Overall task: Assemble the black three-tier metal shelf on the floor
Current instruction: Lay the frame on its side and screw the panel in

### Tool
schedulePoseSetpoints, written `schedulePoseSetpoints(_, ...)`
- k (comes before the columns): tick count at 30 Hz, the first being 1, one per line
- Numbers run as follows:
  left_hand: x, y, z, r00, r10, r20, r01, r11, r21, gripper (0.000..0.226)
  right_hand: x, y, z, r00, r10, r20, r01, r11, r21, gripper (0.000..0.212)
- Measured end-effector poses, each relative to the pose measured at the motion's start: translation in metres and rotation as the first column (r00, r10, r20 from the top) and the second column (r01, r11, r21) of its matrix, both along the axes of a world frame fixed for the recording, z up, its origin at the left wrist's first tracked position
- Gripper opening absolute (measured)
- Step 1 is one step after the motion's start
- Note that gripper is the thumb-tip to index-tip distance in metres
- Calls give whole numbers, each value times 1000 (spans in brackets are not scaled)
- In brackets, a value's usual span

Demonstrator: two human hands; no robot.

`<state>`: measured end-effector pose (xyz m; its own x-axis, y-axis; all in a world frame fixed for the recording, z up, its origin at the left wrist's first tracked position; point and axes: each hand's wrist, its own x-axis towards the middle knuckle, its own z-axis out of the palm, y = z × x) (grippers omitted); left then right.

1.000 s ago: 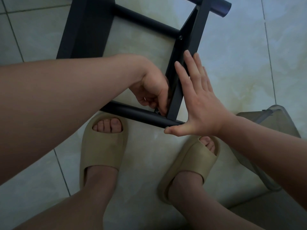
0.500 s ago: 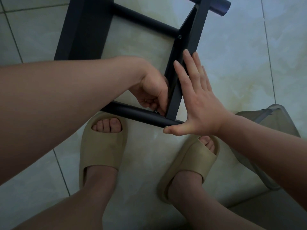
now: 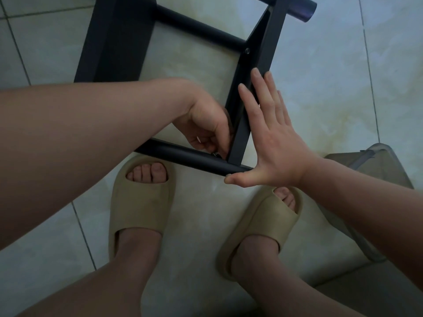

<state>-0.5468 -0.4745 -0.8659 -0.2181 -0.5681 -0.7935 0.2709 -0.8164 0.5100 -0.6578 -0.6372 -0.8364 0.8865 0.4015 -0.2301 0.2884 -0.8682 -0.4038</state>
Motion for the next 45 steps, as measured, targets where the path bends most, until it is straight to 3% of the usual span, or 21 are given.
schedulePoseSetpoints(13, 0, -3, 2, 1000, -22, 15, 22, 1000, 20, 13, -1, 0, -1, 1000, -2, 3, 2, 1000, 3, 138)
schedulePoseSetpoints(26, -7, 2, 0, 991, 124, -51, -125, 992, -31, 20, -1, -1, -3, 1000, 4, 14, -5, 1000, 9, 138)
schedulePoseSetpoints(31, -4, 2, 0, 997, 69, -42, -69, 998, 1, 17, 0, -1, -4, 1000, 3, 16, -3, 1000, 15, 137)
schedulePoseSetpoints(37, -2, -1, 1, 995, -15, 103, 10, 999, 51, 9, -1, -1, -3, 1000, 2, 17, -2, 1000, 10, 138)
schedulePoseSetpoints(45, 3, -4, 5, 994, -52, 93, 50, 998, 24, 12, 0, 0, -2, 1000, 0, 8, 0, 1000, 4, 138)
